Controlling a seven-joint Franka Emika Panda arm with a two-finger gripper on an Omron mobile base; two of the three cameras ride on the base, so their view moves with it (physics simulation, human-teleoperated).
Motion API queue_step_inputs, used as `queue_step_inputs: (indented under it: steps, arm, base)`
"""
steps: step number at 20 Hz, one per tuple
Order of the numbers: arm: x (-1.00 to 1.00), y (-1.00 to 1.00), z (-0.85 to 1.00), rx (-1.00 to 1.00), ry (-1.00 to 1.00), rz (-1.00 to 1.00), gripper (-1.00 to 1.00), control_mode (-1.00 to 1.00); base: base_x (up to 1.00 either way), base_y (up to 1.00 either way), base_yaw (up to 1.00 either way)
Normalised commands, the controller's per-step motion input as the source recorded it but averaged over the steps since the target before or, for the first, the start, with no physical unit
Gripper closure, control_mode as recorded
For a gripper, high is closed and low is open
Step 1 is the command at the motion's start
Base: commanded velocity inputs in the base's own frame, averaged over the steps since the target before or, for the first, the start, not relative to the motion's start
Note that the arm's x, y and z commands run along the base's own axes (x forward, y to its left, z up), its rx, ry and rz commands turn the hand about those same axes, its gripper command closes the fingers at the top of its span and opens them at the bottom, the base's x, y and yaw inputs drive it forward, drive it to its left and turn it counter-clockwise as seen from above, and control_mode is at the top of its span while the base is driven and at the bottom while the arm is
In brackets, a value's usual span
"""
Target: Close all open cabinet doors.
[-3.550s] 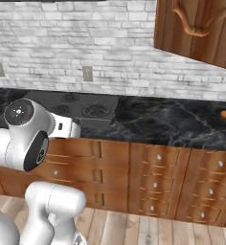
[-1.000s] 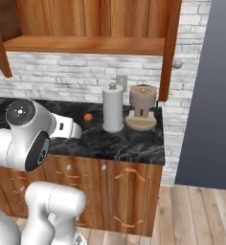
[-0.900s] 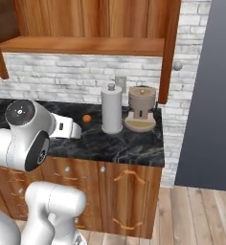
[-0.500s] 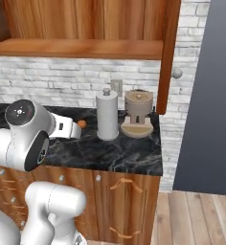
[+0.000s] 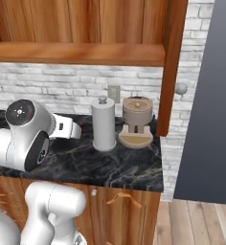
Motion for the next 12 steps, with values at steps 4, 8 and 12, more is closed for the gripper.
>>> queue_step_inputs:
  steps: [4,8,12]
  arm:
    - [0.00,0.00,0.00,0.00,0.00,0.00,-1.00,1.00]
    - [0.00,0.00,0.00,0.00,0.00,0.00,-1.00,1.00]
    - [0.00,0.00,0.00,0.00,0.00,0.00,-1.00,1.00]
  base:
    - [0.42,-0.11,0.00]
    - [0.24,-0.08,0.00]
    - [0.00,-0.02,0.00]
